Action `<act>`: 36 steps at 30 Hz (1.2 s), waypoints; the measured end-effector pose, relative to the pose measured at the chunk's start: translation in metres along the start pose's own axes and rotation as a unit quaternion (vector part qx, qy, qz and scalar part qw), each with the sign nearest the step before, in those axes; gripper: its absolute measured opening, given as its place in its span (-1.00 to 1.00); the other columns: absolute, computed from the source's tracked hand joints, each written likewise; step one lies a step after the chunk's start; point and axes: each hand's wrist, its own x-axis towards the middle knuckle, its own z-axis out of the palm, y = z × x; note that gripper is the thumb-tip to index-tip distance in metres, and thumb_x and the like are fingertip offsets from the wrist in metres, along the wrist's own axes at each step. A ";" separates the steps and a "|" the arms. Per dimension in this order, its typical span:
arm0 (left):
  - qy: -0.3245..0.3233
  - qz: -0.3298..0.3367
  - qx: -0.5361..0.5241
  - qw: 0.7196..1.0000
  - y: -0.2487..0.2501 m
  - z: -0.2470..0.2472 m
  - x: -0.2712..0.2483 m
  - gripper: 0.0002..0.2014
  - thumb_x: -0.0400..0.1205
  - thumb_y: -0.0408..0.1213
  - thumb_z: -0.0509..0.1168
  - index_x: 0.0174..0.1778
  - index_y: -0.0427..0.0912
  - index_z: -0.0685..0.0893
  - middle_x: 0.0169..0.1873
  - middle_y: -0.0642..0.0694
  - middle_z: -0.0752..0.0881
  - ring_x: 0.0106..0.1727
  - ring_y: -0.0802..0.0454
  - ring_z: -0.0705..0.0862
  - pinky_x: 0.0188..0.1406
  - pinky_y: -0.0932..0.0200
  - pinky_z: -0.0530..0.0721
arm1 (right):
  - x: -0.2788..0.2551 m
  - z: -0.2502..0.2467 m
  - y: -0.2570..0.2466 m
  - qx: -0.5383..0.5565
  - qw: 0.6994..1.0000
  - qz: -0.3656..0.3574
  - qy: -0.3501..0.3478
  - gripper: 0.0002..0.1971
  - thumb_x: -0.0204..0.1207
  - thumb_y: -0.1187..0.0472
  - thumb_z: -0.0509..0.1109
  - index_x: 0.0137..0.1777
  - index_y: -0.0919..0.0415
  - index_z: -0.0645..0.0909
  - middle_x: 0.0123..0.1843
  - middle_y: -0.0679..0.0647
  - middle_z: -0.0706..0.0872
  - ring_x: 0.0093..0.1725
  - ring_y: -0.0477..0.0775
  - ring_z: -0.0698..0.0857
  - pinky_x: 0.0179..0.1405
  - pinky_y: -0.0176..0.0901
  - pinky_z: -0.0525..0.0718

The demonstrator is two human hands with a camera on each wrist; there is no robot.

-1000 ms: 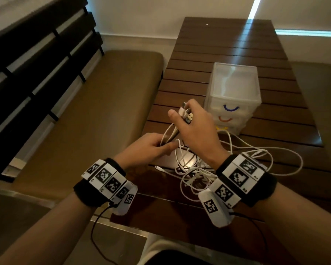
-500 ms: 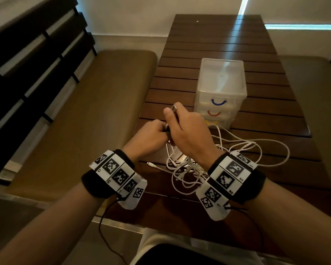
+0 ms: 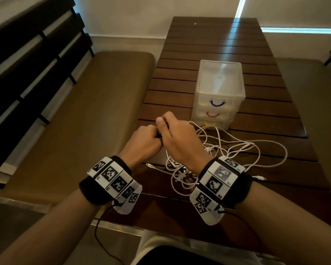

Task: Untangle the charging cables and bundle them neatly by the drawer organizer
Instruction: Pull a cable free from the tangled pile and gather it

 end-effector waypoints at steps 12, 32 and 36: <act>0.076 -0.099 -0.032 0.992 -0.049 -0.015 -0.001 -0.33 0.65 0.21 0.20 -0.61 -0.25 0.62 -0.73 0.03 0.50 -0.63 0.10 0.47 -0.51 0.19 0.37 | -0.035 0.055 0.031 -0.221 0.942 0.050 -0.249 -0.67 0.68 -0.01 0.29 0.24 0.24 0.55 0.22 0.21 0.60 0.22 0.26 0.63 0.07 0.11 0.64; 0.065 -0.089 -0.453 0.885 0.001 0.017 -0.035 -0.46 0.65 0.19 0.15 -0.42 -0.17 0.68 -0.65 -0.04 0.43 -0.68 0.14 0.40 -0.74 0.32 0.37 | -0.034 0.021 -0.012 0.325 0.934 0.143 0.034 -0.94 0.73 0.23 0.26 0.03 0.17 0.55 -0.22 0.16 0.69 -0.33 0.05 0.68 -0.35 0.01 0.74; 0.056 -0.062 -0.457 0.886 0.005 0.015 -0.041 -0.45 0.62 0.16 0.18 -0.19 -0.36 0.67 -0.62 -0.08 0.49 -0.68 0.15 0.45 -0.73 0.33 0.41 | -0.040 0.015 -0.015 0.326 0.939 0.112 0.022 -0.89 0.73 0.22 0.27 0.06 0.21 0.62 -0.15 0.18 0.74 -0.24 0.09 0.75 -0.22 0.05 0.81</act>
